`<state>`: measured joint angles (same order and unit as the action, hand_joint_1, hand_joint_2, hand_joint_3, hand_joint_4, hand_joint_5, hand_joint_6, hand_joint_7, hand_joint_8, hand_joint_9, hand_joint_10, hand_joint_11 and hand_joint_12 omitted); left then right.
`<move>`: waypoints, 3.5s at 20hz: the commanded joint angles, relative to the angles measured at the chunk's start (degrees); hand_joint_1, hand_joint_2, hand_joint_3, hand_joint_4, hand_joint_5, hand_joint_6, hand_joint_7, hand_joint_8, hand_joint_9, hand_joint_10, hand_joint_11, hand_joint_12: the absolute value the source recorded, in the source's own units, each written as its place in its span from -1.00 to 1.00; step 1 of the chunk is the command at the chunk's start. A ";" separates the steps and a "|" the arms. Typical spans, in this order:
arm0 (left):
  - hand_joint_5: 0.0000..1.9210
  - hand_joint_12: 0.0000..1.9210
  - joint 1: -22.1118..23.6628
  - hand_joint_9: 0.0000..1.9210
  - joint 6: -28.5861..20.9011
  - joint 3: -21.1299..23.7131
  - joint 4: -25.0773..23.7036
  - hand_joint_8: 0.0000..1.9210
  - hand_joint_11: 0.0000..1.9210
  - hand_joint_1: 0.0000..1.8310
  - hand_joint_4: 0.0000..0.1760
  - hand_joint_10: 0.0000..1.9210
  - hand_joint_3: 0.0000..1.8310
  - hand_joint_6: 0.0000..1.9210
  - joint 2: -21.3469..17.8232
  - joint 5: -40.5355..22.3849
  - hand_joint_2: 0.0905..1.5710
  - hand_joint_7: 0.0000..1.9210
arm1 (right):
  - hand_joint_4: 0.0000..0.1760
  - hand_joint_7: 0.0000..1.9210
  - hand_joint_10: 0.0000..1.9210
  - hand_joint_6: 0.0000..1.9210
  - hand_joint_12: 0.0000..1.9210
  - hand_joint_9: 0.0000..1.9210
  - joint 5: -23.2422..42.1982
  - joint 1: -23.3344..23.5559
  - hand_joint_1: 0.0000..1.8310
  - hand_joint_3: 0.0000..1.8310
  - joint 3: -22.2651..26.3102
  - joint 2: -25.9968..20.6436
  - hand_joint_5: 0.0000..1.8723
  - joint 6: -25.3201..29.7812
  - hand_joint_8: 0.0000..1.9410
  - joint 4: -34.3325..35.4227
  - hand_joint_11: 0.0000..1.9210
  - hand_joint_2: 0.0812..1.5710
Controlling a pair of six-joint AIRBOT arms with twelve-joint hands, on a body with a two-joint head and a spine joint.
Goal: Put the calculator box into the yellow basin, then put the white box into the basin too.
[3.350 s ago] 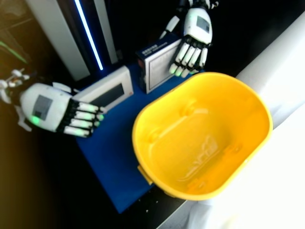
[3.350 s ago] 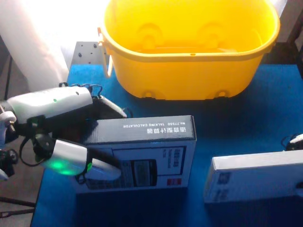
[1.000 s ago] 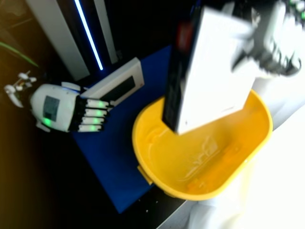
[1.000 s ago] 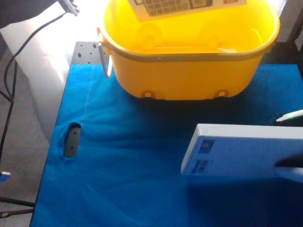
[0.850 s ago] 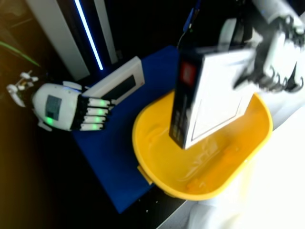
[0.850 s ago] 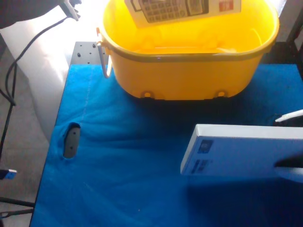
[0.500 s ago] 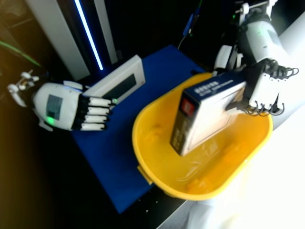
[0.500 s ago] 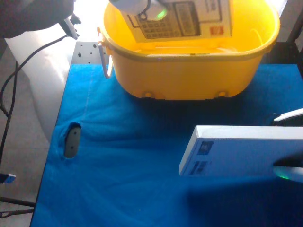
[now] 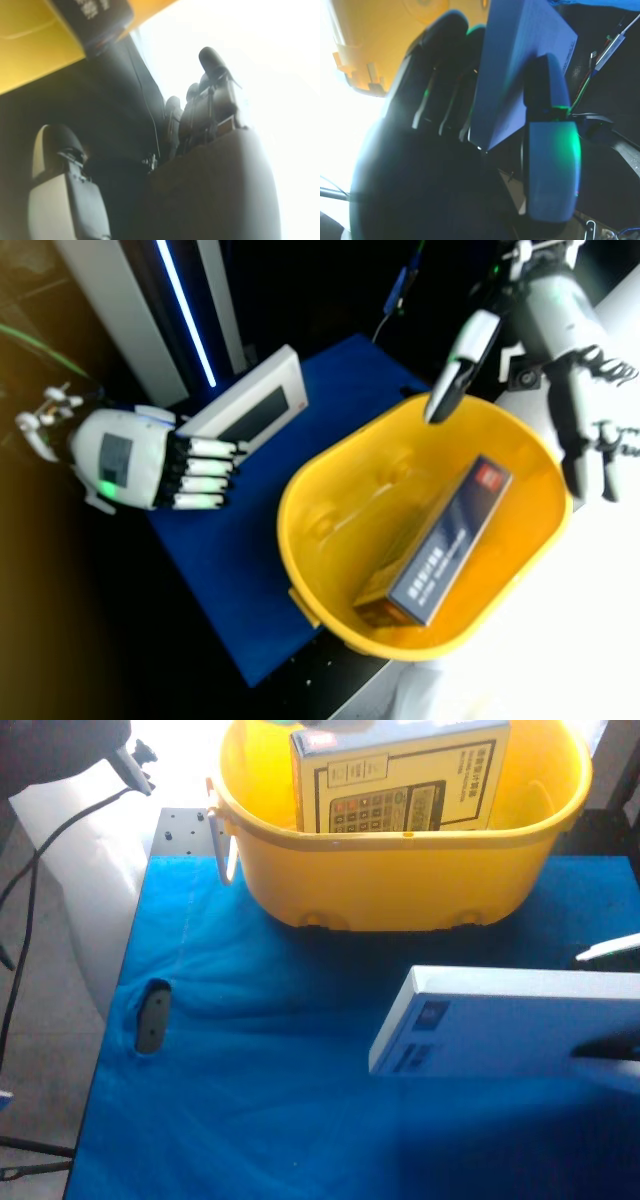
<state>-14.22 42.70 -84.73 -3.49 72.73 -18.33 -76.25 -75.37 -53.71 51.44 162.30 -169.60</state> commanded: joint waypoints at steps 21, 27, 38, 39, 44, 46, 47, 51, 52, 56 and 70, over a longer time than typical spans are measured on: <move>-0.53 0.39 -1.58 -0.65 17.78 8.13 20.19 -0.99 -1.00 -0.32 -1.00 -0.94 -0.99 -0.99 -14.33 -15.36 0.30 -0.58 | -1.00 -0.06 0.34 0.03 0.40 -0.06 -23.87 13.41 0.50 -1.00 1.02 -4.14 -0.04 -0.03 0.16 -2.92 -0.18 0.41; -0.51 0.12 -2.60 -0.66 19.11 4.99 23.36 -1.00 -1.00 -0.36 -1.00 -0.96 -1.00 -0.99 -11.29 -14.02 0.30 -0.55 | -1.00 -0.06 0.34 0.03 0.40 -0.06 -23.29 16.82 0.50 -1.00 -2.49 -3.74 -0.04 -0.55 0.16 2.54 -0.18 0.41; -0.53 0.17 -4.28 -0.70 19.41 3.26 24.95 -1.00 -1.00 -0.40 -1.00 -0.99 -1.00 -1.00 -9.33 -13.67 0.23 -0.59 | -1.00 -0.13 0.37 0.37 0.63 -0.11 -2.33 35.24 0.44 -1.00 -14.85 4.28 -0.28 -0.59 0.24 0.19 -0.21 0.49; -0.54 0.20 -4.41 -0.69 19.41 3.26 24.96 -1.00 -1.00 -0.39 -1.00 -0.99 -1.00 -1.00 -9.31 -13.73 0.23 -0.59 | -1.00 -0.18 0.41 0.47 0.63 -0.13 -0.04 37.27 0.46 -1.00 -16.34 5.60 -0.28 -0.59 0.26 -0.66 -0.23 0.51; -0.53 0.13 -4.41 -0.65 19.41 3.25 24.19 -1.00 -1.00 -0.40 -1.00 -0.99 -1.00 -1.00 -8.59 -14.02 0.24 -0.58 | -1.00 -0.07 0.42 0.09 0.77 -0.11 8.16 42.51 0.46 -1.00 -21.10 8.52 -0.05 -0.58 0.14 -1.94 -0.34 0.44; -0.56 -0.06 -4.40 -0.68 19.41 3.25 23.95 -1.00 -1.00 -0.44 -0.98 -1.00 -1.00 -1.00 -8.29 -14.27 0.26 -0.60 | -0.97 -0.12 0.19 0.35 0.52 -0.15 11.18 44.12 0.29 -0.99 -22.67 9.68 -0.15 -0.59 0.25 -2.88 -0.24 0.50; -0.56 -0.13 -4.40 -0.69 19.39 3.26 23.84 -1.00 -1.00 -0.39 -1.00 -1.00 -0.99 -1.00 -8.29 -14.41 0.28 -0.61 | -1.00 -0.04 0.07 0.36 0.39 -0.06 12.52 44.93 0.31 -1.00 -23.41 10.57 -0.18 -0.59 0.15 -2.98 -0.17 0.48; -0.56 -0.13 -3.55 -0.71 19.30 3.91 22.61 -1.00 -1.00 -0.29 -1.00 -1.00 -1.00 -1.00 -8.32 -14.88 0.29 -0.62 | -1.00 0.11 0.26 0.10 0.49 -0.05 15.73 45.33 0.50 -1.00 -25.05 12.08 -0.05 -0.59 -0.08 -2.98 -0.31 0.38; -0.56 -0.08 -3.44 -0.70 19.24 4.00 22.54 -1.00 -1.00 -0.28 -1.00 -1.00 -1.00 -1.00 -8.37 -14.99 0.29 -0.62 | -1.00 0.07 0.12 0.09 0.61 -0.15 15.77 45.33 0.37 -1.00 -25.13 12.07 -0.01 -0.59 0.00 -2.98 -0.48 0.39; -0.55 -0.09 -3.44 -0.69 19.02 4.13 22.18 -1.00 -1.00 -0.28 -1.00 -0.99 -1.00 -1.00 -8.47 -15.53 0.30 -0.63 | -0.72 -0.92 -0.96 -0.96 -0.58 -0.99 15.76 45.62 0.18 -1.00 -25.51 12.06 -0.85 -0.58 -0.97 -2.98 -1.00 0.04; -0.49 0.12 -4.54 -0.66 17.98 6.74 22.37 -0.99 -1.00 -0.35 -1.00 -0.98 -1.00 -0.98 -11.34 -18.10 0.26 -0.58 | -0.87 -1.00 -1.00 -1.00 -1.00 -1.00 10.31 47.88 -0.35 -0.99 -22.37 7.88 -1.00 -0.55 -1.00 -2.98 -1.00 0.08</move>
<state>-19.14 61.12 -77.78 19.31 61.67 -28.82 -58.52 -28.34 -75.88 59.35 161.29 -170.60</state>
